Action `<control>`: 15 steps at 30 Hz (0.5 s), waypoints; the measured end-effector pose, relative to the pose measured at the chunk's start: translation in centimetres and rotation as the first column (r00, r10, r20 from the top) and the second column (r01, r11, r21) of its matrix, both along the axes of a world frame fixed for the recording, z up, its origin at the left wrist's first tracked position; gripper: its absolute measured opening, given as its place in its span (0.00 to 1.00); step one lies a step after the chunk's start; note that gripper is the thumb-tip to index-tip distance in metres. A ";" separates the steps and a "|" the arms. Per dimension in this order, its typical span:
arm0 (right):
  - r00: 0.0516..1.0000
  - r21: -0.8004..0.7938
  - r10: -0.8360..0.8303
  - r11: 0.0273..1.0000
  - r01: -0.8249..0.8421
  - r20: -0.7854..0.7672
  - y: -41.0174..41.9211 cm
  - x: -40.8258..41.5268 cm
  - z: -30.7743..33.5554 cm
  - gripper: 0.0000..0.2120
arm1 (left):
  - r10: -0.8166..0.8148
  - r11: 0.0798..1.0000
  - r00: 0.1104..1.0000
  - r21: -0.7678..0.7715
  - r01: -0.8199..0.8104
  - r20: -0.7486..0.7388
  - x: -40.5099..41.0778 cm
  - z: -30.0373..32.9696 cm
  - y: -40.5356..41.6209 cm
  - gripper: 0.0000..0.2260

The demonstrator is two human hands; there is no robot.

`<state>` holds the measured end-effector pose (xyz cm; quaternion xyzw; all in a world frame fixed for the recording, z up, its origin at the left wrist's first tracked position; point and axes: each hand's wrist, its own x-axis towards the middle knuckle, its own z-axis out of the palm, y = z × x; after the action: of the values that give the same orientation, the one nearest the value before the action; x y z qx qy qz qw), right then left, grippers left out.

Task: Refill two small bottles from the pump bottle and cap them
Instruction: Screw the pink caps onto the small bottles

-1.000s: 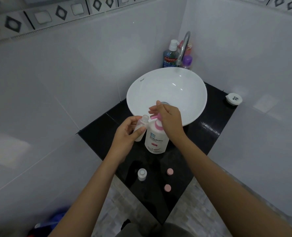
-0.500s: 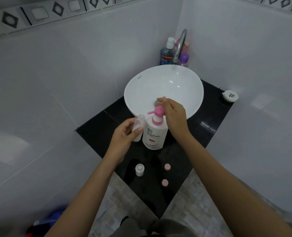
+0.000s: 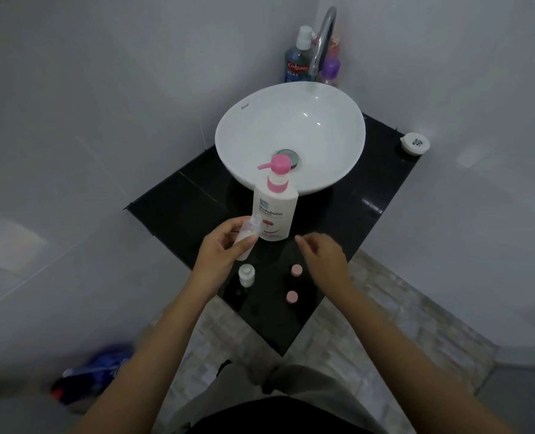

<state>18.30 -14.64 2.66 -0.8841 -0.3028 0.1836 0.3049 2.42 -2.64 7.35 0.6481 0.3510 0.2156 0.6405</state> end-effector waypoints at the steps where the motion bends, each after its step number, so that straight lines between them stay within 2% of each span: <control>1: 0.999 -0.077 0.041 0.996 -0.038 0.033 -0.2 -0.2 -1.0 0.16 | 0.003 1.000 1.000 -0.004 -0.003 -0.005 -0.1 -0.2 -0.3 0.15; 6: 0.990 -0.278 0.132 0.954 -0.111 0.054 -0.4 -0.6 -3.6 0.19 | 0.002 1.000 1.000 -0.025 -0.003 -0.010 -0.5 -1.1 -1.3 0.15; 15: 0.989 -0.369 0.146 0.919 -0.138 -0.005 0.5 -0.4 -4.8 0.12 | 0.004 1.000 1.000 -0.029 -0.004 -0.018 -0.6 -1.3 -1.6 0.12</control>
<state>17.90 -14.09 -2.14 -0.9034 -0.3297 0.2484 0.1163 1.82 -4.21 6.03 0.6399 0.3610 0.2060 0.6463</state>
